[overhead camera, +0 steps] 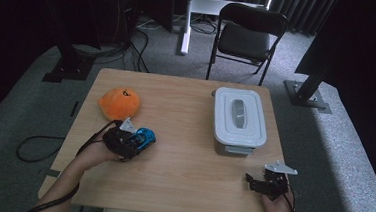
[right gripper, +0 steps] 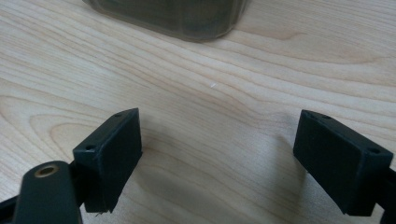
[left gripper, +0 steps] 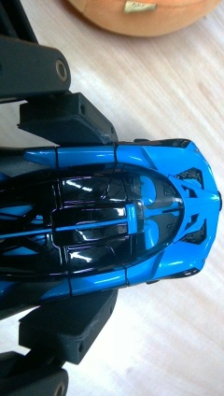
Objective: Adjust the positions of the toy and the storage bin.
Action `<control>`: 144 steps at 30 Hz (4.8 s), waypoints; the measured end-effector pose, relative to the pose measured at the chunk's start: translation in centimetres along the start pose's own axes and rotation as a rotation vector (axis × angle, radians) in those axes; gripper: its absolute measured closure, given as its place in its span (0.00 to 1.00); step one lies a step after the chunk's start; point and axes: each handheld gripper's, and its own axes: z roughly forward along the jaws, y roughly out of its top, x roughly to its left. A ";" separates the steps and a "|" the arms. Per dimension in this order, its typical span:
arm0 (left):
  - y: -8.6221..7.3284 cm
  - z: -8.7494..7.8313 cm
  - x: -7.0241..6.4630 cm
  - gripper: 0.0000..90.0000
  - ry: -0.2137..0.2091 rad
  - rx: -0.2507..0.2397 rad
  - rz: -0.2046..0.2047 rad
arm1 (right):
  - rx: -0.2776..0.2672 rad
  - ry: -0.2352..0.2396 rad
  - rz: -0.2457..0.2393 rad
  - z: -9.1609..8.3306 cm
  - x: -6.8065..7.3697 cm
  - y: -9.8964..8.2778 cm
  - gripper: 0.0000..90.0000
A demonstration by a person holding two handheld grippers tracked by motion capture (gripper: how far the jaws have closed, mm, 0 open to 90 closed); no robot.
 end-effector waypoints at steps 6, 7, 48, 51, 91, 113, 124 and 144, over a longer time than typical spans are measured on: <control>-1.7 -0.8 -0.7 0.29 -0.015 -0.004 0.014 | 0.000 -0.002 0.001 0.0 0.0 0.0 0.17; -1.7 -0.8 -0.7 0.29 -0.015 -0.004 0.014 | 0.000 -0.002 0.001 0.0 0.0 0.0 0.17; -9.5 -1.6 -2.1 0.29 -0.149 -0.013 0.095 | 0.000 -0.009 0.010 0.0 0.0 0.0 0.17; -9.2 -1.5 -2.2 0.29 -0.156 0.000 0.109 | 0.000 -0.009 0.010 0.0 0.0 0.0 0.17; -6.9 -2.8 2.7 0.23 0.105 -0.084 -0.167 | 0.000 -0.010 0.009 0.0 0.0 0.0 0.17; -4.2 -1.5 7.5 0.39 0.256 -0.113 -0.287 | 0.000 -0.009 0.009 0.0 0.0 0.0 0.17; -2.8 0.9 8.0 0.43 0.349 -0.075 -0.307 | 0.000 -0.009 0.010 0.0 0.0 0.0 0.17; -1.5 0.5 6.2 0.94 0.357 -0.050 -0.324 | 0.000 -0.012 0.011 0.0 -0.1 0.0 0.17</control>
